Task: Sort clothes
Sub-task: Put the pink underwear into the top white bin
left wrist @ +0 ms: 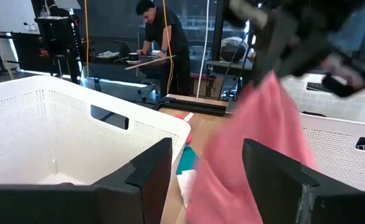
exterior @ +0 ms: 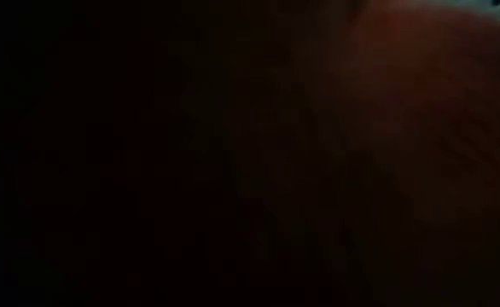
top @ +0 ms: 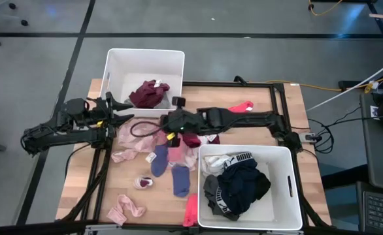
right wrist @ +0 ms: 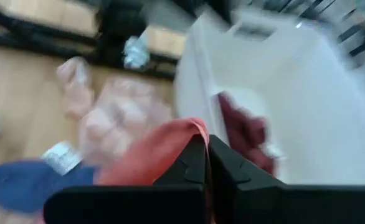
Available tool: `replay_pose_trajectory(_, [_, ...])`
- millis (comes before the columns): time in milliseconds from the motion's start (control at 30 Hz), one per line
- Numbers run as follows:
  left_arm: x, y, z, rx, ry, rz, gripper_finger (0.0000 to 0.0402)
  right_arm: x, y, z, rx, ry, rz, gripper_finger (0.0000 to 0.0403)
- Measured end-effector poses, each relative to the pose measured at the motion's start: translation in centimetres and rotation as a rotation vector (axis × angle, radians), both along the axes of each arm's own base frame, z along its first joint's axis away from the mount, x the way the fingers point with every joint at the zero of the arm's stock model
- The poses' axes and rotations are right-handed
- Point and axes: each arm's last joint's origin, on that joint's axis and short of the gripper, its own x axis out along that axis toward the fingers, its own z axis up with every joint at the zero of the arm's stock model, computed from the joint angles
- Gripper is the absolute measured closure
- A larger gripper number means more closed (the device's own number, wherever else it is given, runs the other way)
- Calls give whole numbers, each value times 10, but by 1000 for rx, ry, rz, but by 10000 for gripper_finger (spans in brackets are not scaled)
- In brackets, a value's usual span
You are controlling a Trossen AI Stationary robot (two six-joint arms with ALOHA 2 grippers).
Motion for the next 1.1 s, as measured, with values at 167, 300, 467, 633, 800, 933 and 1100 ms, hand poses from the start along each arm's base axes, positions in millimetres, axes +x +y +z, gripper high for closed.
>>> replay_pose_trajectory(167, [0,0,0,0,0,0,215,-11,-3,33,-60,-132,-1,389])
replay_pose_trajectory(300, [0,0,0,0,0,0,215,-18,-9,55,-122,-225,14,390])
replay_pose_trajectory(467, [0,0,0,0,0,0,215,-23,-27,76,-228,-305,12,391])
replay_pose_trajectory(633, [0,0,0,0,0,0,215,-22,-51,89,-281,-416,-15,390])
replay_pose_trajectory(800, [0,0,0,0,0,0,215,-26,-81,108,-340,-596,-61,389])
replay_pose_trajectory(933, [0,0,0,0,0,0,215,-34,-109,125,-377,-771,-102,389])
replay_pose_trajectory(1100, [0,0,0,0,0,0,215,-39,-153,120,-306,-812,-128,389])
